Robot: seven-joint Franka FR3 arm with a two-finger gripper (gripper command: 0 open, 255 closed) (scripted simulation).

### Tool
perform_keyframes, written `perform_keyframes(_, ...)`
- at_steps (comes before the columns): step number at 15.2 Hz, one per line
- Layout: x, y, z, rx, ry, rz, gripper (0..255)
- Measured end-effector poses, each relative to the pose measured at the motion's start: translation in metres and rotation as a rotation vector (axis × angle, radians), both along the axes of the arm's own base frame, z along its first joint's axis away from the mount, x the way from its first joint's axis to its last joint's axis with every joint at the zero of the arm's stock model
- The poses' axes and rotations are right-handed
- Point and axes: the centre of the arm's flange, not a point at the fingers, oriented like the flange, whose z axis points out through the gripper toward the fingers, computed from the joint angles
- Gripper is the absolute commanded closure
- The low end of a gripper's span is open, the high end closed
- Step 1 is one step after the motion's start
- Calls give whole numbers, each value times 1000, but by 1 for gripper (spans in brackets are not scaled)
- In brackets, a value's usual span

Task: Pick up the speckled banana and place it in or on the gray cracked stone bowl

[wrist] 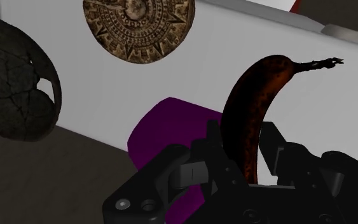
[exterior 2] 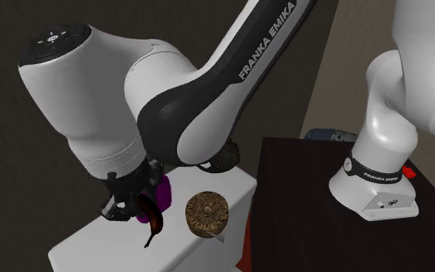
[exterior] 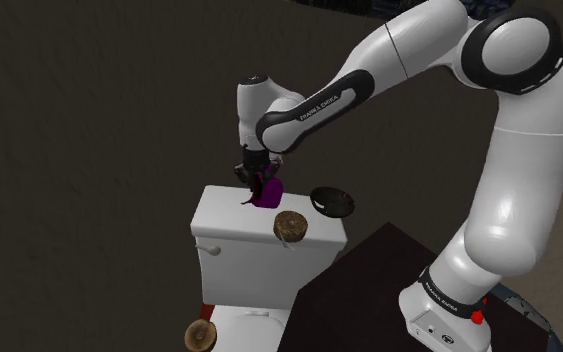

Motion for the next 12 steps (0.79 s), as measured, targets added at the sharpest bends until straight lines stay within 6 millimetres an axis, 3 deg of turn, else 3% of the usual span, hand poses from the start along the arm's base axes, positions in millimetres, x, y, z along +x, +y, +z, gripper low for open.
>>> perform_keyframes(12,-60,-144,-1,0,1,-1,255)
